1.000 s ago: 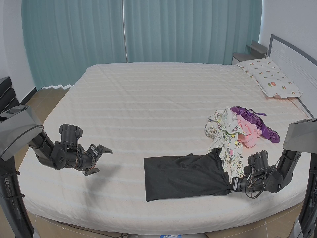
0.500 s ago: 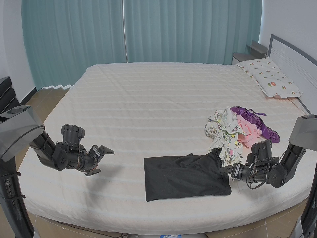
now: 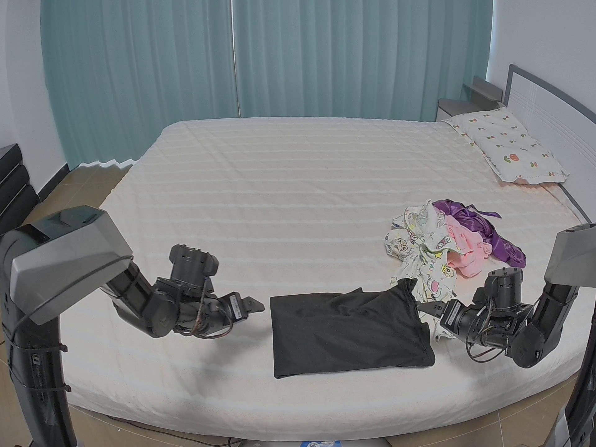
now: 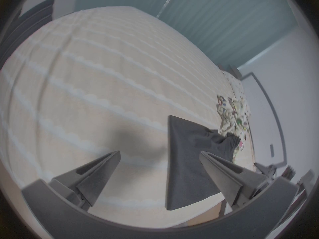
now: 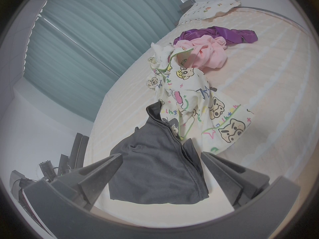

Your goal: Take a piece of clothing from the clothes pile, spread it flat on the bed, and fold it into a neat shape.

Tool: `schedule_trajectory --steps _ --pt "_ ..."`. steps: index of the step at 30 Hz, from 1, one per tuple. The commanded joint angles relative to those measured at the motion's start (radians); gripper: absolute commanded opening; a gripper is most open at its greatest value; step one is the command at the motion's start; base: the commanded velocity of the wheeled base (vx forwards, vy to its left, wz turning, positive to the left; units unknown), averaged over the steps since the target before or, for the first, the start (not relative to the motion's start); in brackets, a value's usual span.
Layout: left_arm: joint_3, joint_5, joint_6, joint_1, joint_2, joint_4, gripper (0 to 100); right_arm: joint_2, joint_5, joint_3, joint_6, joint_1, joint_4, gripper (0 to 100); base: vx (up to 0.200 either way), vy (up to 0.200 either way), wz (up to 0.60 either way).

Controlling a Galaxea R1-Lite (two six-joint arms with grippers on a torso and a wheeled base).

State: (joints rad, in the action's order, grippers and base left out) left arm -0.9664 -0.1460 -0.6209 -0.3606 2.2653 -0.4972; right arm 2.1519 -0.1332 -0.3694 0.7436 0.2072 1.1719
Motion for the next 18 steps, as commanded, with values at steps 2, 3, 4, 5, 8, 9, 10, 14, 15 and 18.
schedule_trajectory --steps 2,3,4,5,8,9,10,14,15,18 --pt "-0.114 0.025 0.053 -0.063 0.109 0.011 100 0.043 -0.016 0.061 0.017 -0.002 0.069 100 0.0 0.0 0.0" --pt "-0.123 0.025 0.053 -0.067 0.115 0.017 100 0.046 -0.023 0.064 0.022 -0.002 0.08 100 0.0 0.0 0.0" --pt "-0.123 0.025 0.053 -0.067 0.115 0.017 100 0.046 -0.023 0.064 0.022 -0.002 0.08 100 0.0 0.0 0.0" --pt "-0.149 0.025 0.053 -0.08 0.134 0.032 100 0.049 -0.039 0.076 0.033 -0.003 0.11 100 0.0 0.0 0.0" --pt "-0.164 0.025 0.055 -0.1 0.155 0.042 100 0.057 -0.043 0.09 0.04 -0.005 0.141 100 0.0 0.0 0.0" --pt "-0.166 0.025 0.055 -0.103 0.155 0.042 100 0.059 -0.043 0.092 0.04 -0.005 0.143 100 0.0 0.0 0.0" --pt "-0.169 0.026 0.053 -0.118 0.161 0.04 100 0.06 -0.043 0.095 0.04 -0.005 0.157 100 0.0 0.0 0.0" --pt "-0.173 0.028 0.052 -0.141 0.178 0.037 100 0.063 -0.045 0.11 0.042 -0.005 0.184 100 0.0 0.0 0.0" --pt "-0.183 0.028 0.052 -0.144 0.181 0.042 100 0.063 -0.045 0.116 0.042 -0.005 0.193 100 0.0 0.0 0.0" --pt "-0.192 0.028 0.053 -0.15 0.186 0.043 100 0.063 -0.046 0.115 0.042 -0.005 0.193 100 0.0 0.0 0.0"
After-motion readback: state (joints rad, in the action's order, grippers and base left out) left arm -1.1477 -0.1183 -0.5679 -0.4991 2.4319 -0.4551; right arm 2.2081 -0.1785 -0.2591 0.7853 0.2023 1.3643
